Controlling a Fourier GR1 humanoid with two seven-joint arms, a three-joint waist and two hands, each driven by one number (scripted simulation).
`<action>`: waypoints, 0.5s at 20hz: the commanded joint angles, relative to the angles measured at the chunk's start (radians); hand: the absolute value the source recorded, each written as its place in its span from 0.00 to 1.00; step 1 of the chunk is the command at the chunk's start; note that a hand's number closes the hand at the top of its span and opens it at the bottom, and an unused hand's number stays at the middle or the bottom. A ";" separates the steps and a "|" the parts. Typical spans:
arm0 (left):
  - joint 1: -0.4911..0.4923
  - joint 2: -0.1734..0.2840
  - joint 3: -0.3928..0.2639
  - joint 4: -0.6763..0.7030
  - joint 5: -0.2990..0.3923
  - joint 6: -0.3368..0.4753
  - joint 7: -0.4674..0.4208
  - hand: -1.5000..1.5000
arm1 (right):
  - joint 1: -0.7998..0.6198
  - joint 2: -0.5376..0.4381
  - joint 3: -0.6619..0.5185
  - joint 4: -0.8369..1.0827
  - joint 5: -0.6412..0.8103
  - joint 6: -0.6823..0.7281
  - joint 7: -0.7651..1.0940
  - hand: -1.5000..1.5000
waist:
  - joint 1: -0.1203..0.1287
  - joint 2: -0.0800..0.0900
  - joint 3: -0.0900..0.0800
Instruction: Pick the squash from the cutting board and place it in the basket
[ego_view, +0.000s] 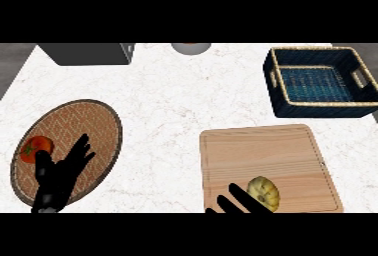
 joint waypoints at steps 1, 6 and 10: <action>0.054 -0.049 -0.048 0.025 -0.037 0.030 0.036 0.50 | 0.065 0.012 0.040 -0.060 0.020 0.036 0.048 0.00 | 0.009 0.009 -0.007; 0.003 0.002 0.018 0.071 0.000 -0.050 0.045 0.50 | 0.032 0.026 0.115 0.043 0.189 -0.032 -0.022 0.00 | 0.024 0.016 -0.005; 0.087 0.001 -0.004 0.012 -0.022 -0.043 0.038 0.50 | 0.066 -0.055 0.174 0.018 0.247 -0.037 -0.023 0.00 | 0.027 0.013 -0.004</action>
